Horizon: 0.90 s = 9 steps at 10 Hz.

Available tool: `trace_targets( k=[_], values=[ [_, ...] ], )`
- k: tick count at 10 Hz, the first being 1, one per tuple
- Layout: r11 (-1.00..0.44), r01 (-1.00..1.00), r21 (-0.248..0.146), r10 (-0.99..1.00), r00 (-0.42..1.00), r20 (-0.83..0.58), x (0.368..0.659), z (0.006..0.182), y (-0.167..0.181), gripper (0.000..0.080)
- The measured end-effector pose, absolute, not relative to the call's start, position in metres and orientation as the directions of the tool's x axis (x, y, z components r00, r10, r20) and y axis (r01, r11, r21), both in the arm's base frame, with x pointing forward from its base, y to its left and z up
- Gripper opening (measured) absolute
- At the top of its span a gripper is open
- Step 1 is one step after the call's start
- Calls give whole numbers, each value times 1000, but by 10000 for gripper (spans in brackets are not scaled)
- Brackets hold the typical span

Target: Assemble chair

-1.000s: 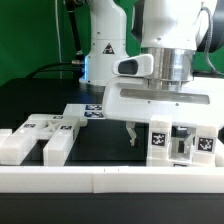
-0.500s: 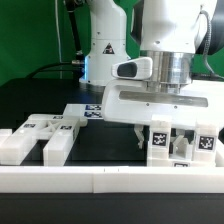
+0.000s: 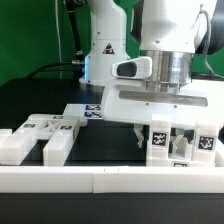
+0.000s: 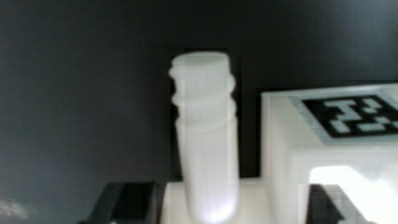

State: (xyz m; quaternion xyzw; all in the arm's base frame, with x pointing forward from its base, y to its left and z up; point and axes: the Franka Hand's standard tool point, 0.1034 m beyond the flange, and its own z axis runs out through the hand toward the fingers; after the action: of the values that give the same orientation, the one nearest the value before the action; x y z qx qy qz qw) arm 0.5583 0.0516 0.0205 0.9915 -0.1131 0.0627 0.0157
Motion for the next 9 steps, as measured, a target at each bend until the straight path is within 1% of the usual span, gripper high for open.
trace_targets(
  k=[4, 5, 6, 8, 9],
  values=[
    [-976, -218, -7, -218, 971, 94, 560, 62, 45, 333],
    [-975, -222, -9, -222, 971, 85, 560, 67, 43, 333],
    [-975, -222, -4, -222, 973, 65, 558, 63, 43, 333],
    [-975, -222, -2, -222, 974, 54, 556, 61, 43, 333],
    [-974, -228, 4, -228, 973, -23, 549, 60, 42, 333]
  ],
)
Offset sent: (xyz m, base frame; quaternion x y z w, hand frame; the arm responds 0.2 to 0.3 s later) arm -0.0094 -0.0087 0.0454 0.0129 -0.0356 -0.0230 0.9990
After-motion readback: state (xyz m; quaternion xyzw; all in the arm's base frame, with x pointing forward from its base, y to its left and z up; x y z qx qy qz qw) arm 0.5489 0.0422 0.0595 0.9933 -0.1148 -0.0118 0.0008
